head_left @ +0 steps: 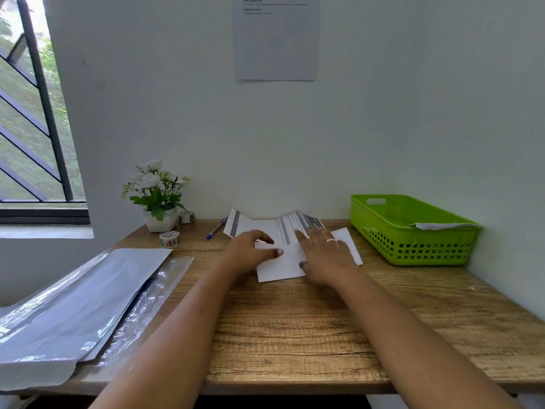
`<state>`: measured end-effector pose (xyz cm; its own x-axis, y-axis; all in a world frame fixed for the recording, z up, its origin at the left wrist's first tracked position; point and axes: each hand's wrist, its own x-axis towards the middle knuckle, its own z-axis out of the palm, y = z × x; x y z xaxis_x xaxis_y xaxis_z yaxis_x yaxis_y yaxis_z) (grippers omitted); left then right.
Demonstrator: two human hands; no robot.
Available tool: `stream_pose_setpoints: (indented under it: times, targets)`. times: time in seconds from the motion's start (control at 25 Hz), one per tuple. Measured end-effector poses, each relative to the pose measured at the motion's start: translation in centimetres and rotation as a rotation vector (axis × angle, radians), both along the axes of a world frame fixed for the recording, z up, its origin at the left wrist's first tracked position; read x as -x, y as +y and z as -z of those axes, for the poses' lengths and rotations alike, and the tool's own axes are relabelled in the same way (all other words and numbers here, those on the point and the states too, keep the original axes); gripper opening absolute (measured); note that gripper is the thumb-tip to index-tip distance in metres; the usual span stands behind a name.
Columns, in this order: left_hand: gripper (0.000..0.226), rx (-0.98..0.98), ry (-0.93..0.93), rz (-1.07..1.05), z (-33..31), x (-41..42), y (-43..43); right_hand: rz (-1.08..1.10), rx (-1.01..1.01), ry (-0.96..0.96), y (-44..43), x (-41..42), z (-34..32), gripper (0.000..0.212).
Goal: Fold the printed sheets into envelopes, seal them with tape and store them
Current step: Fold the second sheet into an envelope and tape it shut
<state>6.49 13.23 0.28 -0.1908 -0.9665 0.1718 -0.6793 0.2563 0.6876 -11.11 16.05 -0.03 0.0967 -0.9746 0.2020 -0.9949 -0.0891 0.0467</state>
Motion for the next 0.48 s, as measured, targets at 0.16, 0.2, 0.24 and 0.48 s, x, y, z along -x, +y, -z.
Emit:
stream_pose_setpoints:
  times: [0.16, 0.2, 0.24, 0.48]
  targets:
    - [0.044, 0.223, -0.406, 0.02, 0.5, 0.8, 0.0, -0.071, -0.111, -0.026, -0.2, -1.4, 0.8, 0.064]
    - [0.043, 0.272, -0.471, 0.039, 0.7, 1.3, 0.1, -0.094, -0.17, -0.046, -0.1, -1.9, 1.0, 0.059]
    - [0.041, 0.294, -0.5, 0.071, 0.9, 1.9, 0.2, -0.117, -0.217, -0.077, 0.0, -2.4, 1.2, 0.055]
    - [0.045, 0.142, -0.479, 0.165, 2.1, 3.5, 0.3, -0.127, -0.28, -0.143, -0.5, -2.3, 2.1, 0.055]
